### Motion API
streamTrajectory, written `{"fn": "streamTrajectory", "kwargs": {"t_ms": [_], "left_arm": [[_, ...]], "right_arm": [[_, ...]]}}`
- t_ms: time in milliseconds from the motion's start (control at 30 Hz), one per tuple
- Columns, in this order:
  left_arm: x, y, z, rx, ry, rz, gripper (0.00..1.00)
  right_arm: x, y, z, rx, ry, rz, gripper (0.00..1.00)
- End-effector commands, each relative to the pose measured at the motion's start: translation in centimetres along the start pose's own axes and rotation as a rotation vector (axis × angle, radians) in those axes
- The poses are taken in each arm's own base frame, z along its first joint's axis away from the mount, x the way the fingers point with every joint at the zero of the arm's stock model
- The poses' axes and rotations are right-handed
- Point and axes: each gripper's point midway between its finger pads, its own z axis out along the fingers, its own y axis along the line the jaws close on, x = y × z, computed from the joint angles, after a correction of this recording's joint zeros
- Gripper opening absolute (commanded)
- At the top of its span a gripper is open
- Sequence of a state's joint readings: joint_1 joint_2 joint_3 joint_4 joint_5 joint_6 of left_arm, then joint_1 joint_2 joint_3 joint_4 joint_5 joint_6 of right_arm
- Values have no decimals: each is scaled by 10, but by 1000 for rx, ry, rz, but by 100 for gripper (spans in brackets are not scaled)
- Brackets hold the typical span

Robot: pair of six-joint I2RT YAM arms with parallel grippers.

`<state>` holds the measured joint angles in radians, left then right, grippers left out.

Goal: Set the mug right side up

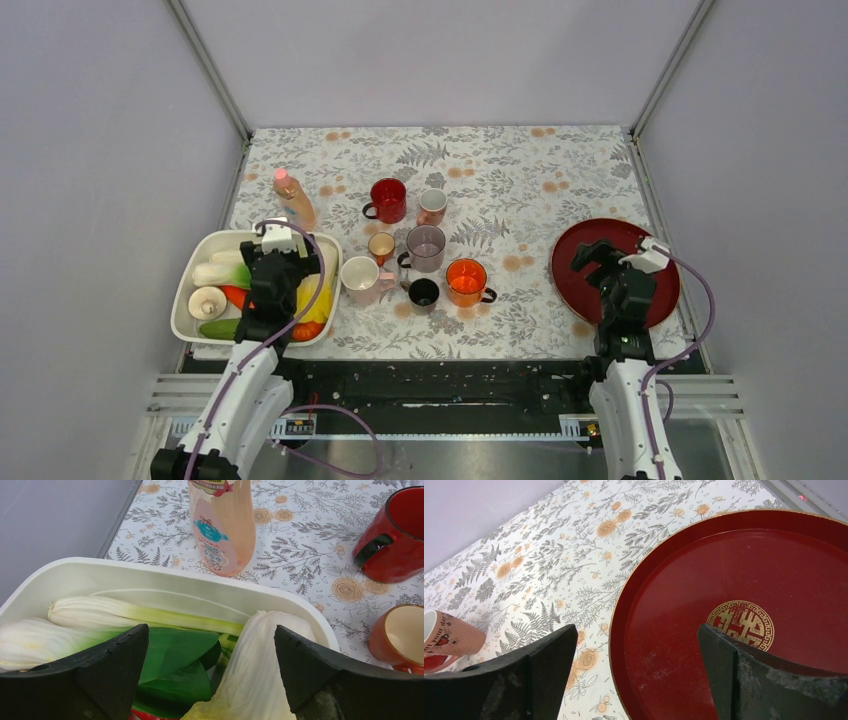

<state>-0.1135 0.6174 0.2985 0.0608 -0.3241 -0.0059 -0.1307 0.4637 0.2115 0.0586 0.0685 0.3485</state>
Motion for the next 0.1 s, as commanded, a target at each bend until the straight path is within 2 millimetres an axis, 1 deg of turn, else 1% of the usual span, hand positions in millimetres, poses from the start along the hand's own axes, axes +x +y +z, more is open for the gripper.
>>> {"fn": "streamTrajectory", "kwargs": {"t_ms": [0, 67], "left_arm": [[-21, 4, 1, -15, -90, -8, 99], [-23, 3, 0, -13, -100, -25, 99]], "right_arm": [[-11, 6, 4, -13, -30, 11, 100], [-9, 6, 5, -11, -19, 13, 99]]}}
